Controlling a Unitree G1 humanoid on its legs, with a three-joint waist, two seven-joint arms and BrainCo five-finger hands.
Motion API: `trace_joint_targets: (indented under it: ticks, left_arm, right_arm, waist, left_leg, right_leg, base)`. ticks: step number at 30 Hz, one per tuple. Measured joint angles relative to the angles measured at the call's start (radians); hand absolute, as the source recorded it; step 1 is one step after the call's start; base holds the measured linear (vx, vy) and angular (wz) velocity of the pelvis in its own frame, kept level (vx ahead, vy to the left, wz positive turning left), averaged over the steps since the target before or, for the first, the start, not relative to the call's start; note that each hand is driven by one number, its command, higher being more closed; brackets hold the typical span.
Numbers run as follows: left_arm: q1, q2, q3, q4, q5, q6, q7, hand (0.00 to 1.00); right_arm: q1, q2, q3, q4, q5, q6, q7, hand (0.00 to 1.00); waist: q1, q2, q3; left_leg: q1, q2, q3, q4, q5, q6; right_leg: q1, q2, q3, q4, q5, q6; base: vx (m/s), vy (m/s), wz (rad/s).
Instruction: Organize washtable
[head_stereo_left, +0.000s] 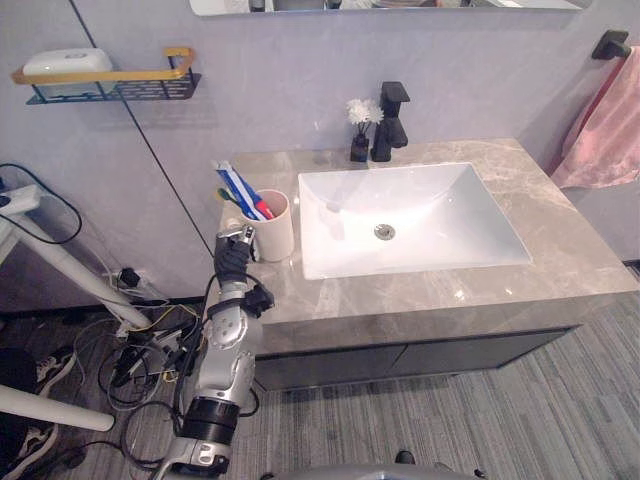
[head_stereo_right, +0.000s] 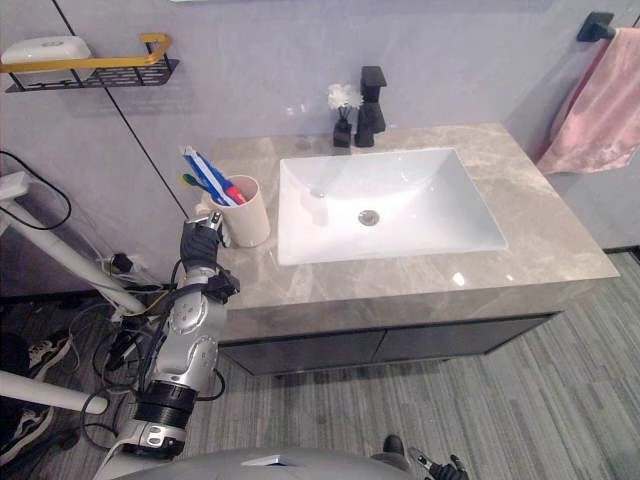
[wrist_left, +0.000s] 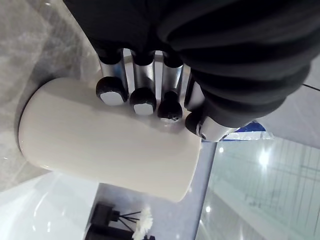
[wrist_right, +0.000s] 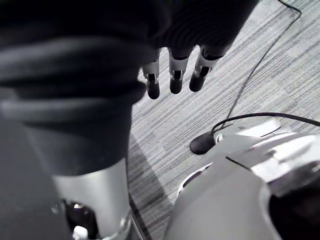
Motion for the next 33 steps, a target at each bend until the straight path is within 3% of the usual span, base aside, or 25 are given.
trace_joint_targets:
  ticks: [10,22,33]
  left_arm:
    - [-0.019,-0.001,0.014,0.020,0.001,0.007,0.000,1.00]
    - [-0.008,-0.014,-0.128,-0.018,0.026,0.027,-0.068,1.00]
    - [-0.013,-0.013,-0.125,0.023,0.028,0.031,-0.054,1.00]
  right_arm:
    - [0.002,0.012,-0.014,-0.003,0.000,0.000,0.000,0.00]
    - [0.009,0.014,-0.009,-0.041,0.002,-0.002,0.001,0.00]
    - [0.018,0.015,-0.007,-0.071,0.002,-0.002,-0.001,0.00]
  waist:
    - [0.000,-0.003,0.009]
    - [-0.002,0.007,0.029]
    - [-0.004,0.011,0.033]
  left_leg:
    - [0.000,0.000,0.020,0.002,-0.005,0.000]
    - [-0.002,-0.001,0.016,0.006,-0.006,0.001]
    - [-0.013,-0.001,0.048,0.007,-0.014,0.000]
  right_leg:
    - [-0.013,0.000,0.018,0.002,0.003,0.002]
    - [-0.012,0.000,0.015,0.004,0.003,0.002]
    - [-0.045,0.002,0.047,0.004,0.005,0.002]
  base:
    - [0.00,0.001,-0.06]
    - [0.00,0.000,0.00]
    - [0.01,0.001,-0.07]
